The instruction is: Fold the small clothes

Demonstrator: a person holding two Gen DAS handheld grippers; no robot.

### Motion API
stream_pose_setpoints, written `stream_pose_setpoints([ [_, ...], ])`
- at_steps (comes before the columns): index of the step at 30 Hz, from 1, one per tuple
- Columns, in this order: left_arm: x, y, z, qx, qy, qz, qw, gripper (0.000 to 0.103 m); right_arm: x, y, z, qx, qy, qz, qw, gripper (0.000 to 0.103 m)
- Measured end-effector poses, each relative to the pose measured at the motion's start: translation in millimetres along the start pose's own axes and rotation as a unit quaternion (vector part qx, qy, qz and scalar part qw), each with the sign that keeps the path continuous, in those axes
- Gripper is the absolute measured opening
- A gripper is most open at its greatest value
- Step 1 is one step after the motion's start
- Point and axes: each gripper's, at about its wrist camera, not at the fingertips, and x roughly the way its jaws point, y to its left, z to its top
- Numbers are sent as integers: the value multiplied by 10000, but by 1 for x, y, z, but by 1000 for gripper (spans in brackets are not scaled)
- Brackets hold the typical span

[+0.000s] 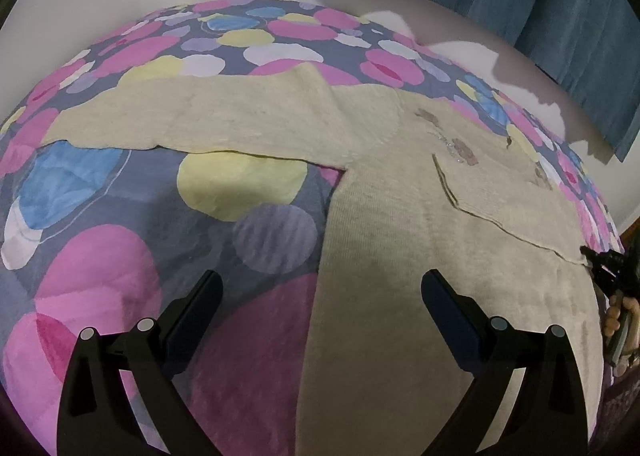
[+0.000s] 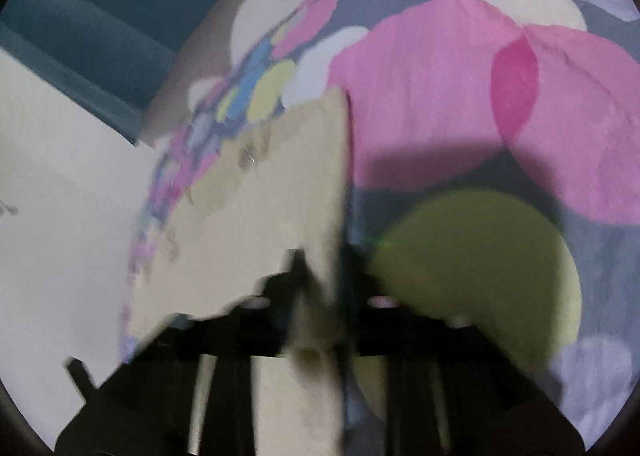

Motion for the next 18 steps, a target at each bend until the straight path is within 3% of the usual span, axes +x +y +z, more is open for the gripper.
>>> stream_pose_setpoints([
  [5,-8,6,-3,-31,-36,27,10000,99,-13,-5,-7,274,-168,212,9993,15],
  [10,-17,21,-4,-130,-81,87,9998,99,-55,2,-32,93,-411,267,9988,57],
  [15,-23,39,-3,-202,-116,220,9995,99,-98,-1,-63,22,-594,90,9982,74],
  [18,-27,50,-2,-223,-165,294,9992,99,-116,-10,-80,21,-663,-244,9975,76],
])
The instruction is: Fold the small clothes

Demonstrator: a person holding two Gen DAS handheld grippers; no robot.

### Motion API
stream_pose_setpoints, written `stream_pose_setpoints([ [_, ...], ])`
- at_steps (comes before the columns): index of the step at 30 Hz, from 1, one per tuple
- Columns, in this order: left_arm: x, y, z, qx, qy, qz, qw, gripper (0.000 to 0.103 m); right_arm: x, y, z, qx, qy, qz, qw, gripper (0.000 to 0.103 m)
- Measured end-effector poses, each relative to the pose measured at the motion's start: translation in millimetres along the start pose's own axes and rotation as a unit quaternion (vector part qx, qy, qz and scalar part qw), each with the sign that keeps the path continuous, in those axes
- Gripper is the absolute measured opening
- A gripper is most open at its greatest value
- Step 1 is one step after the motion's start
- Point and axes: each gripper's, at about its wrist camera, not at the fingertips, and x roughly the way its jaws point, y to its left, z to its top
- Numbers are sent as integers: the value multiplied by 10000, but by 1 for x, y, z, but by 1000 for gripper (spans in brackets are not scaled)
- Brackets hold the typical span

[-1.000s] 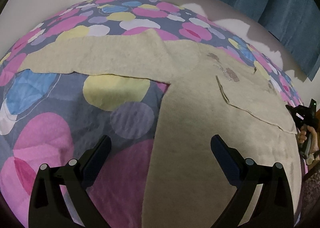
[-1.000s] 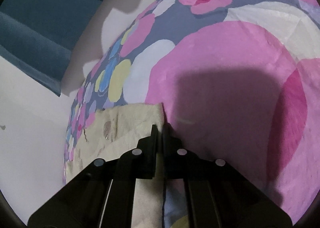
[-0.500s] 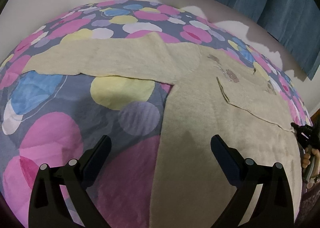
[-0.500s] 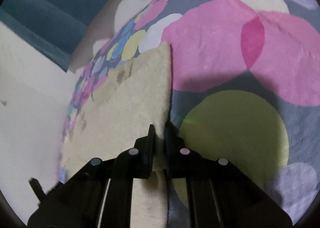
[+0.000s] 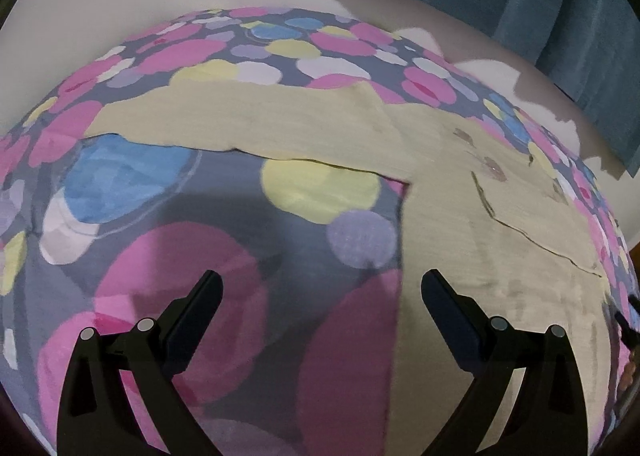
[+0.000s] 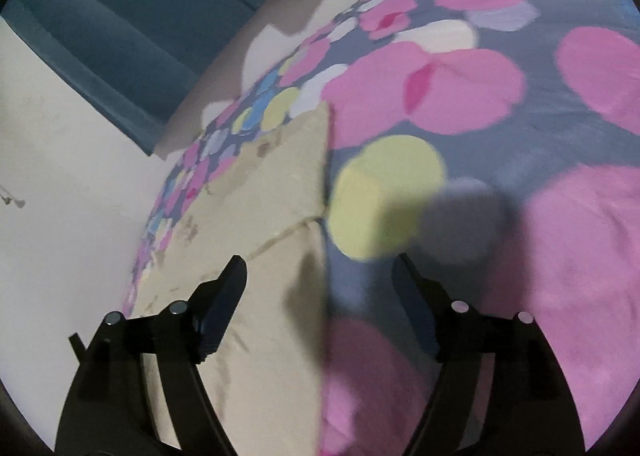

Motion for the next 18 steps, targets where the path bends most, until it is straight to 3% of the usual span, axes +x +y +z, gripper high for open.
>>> stream_pose_setpoints([
  [3,0,12,2,-71,-5,61,10000,99,-3,-10,-13,-66,78,-253,9996,78],
  [6,4,29,5,-221,-1,95,9997,99,-4,-15,-20,-130,-107,-45,9998,82],
  [10,14,63,13,-511,37,82,9987,99,1,-5,-21,-382,-90,-122,9992,90],
  [18,33,141,45,-1330,-25,-209,9909,99,-1,-7,-22,-291,-126,-32,9995,91],
])
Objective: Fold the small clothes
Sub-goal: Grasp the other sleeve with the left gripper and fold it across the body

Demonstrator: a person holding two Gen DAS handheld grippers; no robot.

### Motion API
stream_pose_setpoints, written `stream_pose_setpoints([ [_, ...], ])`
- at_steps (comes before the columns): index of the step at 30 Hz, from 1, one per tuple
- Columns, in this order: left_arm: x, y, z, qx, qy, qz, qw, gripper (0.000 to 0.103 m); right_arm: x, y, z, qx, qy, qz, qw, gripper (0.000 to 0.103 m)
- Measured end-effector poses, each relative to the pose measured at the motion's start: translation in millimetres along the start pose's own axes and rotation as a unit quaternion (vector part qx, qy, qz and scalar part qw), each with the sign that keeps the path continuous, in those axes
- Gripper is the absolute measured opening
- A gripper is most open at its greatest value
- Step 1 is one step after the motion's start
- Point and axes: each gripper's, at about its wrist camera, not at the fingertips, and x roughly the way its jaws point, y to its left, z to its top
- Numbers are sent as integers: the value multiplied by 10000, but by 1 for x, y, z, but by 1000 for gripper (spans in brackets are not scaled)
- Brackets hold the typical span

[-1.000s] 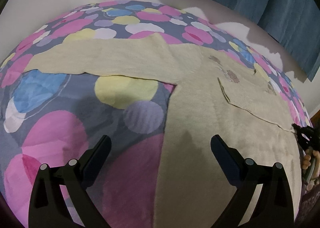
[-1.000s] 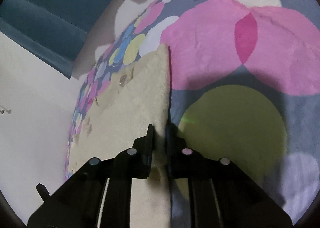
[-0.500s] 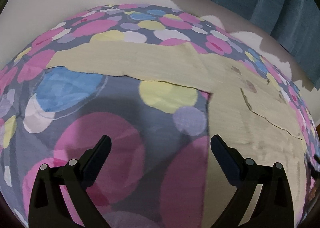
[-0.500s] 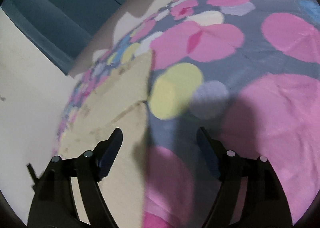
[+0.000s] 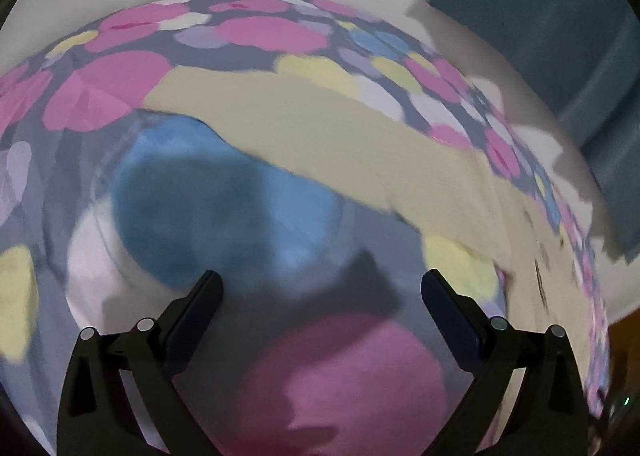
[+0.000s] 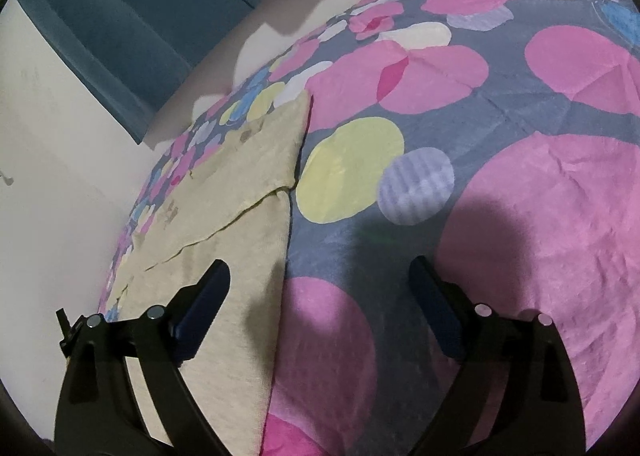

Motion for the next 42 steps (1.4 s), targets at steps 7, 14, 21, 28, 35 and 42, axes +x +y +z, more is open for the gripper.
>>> stream_pose_setpoints([
  [7,17,47,48,-618,-212,-291,9974,99,0,-1,2,30,-20,11,10000,92],
  [14,38,76,86,-1172,-467,-706,9895,99,1,-1,2,73,-66,-6,10000,93],
  [21,44,95,99,-1695,-625,-944,9790,99,2,-2,2,100,-91,-13,9999,93],
  [28,42,105,102,-2218,-444,-655,9719,54,2,-3,3,94,-88,-6,9999,93],
  [35,47,128,96,-2535,-396,-658,9643,5,2,-3,3,93,-84,-12,9999,93],
  [42,5,97,96,-1775,-967,-3,9794,5,1,-4,4,90,-84,0,9999,93],
])
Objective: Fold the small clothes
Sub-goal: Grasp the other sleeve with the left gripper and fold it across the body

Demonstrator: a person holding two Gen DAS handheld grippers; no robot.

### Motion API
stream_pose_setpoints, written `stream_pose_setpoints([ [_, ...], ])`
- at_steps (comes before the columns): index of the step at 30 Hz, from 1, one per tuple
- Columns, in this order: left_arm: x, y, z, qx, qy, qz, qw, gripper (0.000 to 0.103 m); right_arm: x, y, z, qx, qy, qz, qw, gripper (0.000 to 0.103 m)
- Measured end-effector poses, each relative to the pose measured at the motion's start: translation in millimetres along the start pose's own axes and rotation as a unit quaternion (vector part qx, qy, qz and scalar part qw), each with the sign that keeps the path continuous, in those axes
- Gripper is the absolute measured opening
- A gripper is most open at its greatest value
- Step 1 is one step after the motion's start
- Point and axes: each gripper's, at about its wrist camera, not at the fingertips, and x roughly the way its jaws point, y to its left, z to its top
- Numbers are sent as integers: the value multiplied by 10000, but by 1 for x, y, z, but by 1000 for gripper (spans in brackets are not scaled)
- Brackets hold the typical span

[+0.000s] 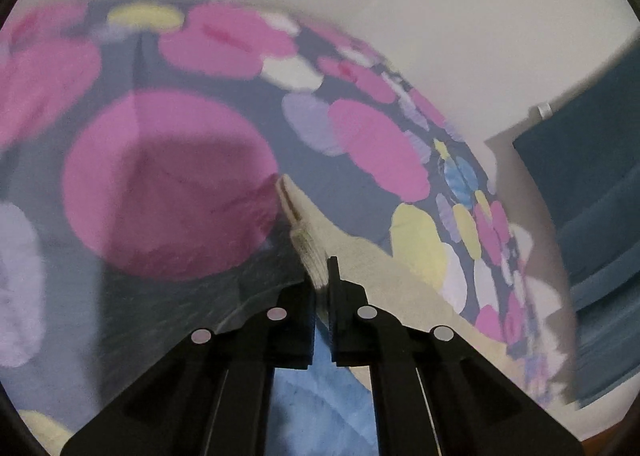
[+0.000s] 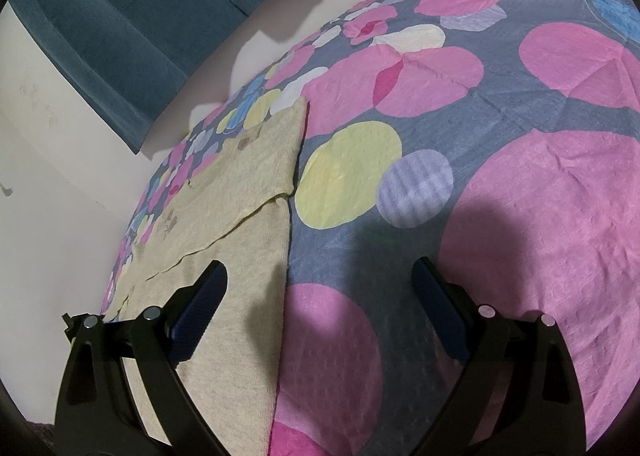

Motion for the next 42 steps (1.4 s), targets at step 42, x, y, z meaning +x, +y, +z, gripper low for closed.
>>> stream_pose_setpoints([
  [42,-20,-448,-392,4730,494,-1566,8657,5,-1,1,-1,69,-65,57,9999,94],
])
